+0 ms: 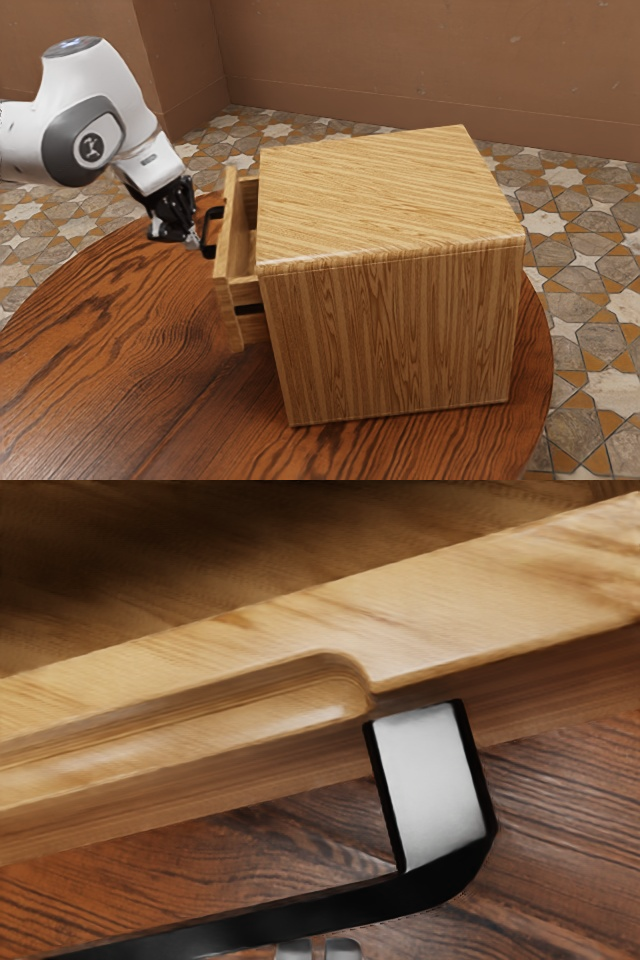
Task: Push the drawer handle with one arm to close the drawer
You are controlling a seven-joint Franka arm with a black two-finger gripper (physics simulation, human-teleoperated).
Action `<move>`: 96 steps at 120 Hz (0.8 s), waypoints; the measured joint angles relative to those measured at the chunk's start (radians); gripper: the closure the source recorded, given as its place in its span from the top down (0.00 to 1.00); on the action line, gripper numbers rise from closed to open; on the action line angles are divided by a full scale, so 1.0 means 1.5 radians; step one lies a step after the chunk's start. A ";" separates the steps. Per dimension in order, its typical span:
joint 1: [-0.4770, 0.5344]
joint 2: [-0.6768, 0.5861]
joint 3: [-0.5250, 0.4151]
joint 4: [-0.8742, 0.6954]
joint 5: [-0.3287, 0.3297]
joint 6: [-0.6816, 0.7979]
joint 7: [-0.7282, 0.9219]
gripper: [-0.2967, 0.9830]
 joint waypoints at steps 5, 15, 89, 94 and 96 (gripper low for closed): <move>-0.001 0.002 -0.003 0.000 -0.002 0.002 -0.002 0.15; -0.004 0.004 -0.009 0.000 -0.006 0.008 -0.004 0.15; -0.006 0.050 -0.058 0.038 -0.015 0.040 -0.024 0.15; -0.005 0.051 -0.060 0.038 -0.015 0.042 -0.025 0.15; -0.005 0.051 -0.060 0.038 -0.015 0.042 -0.025 0.15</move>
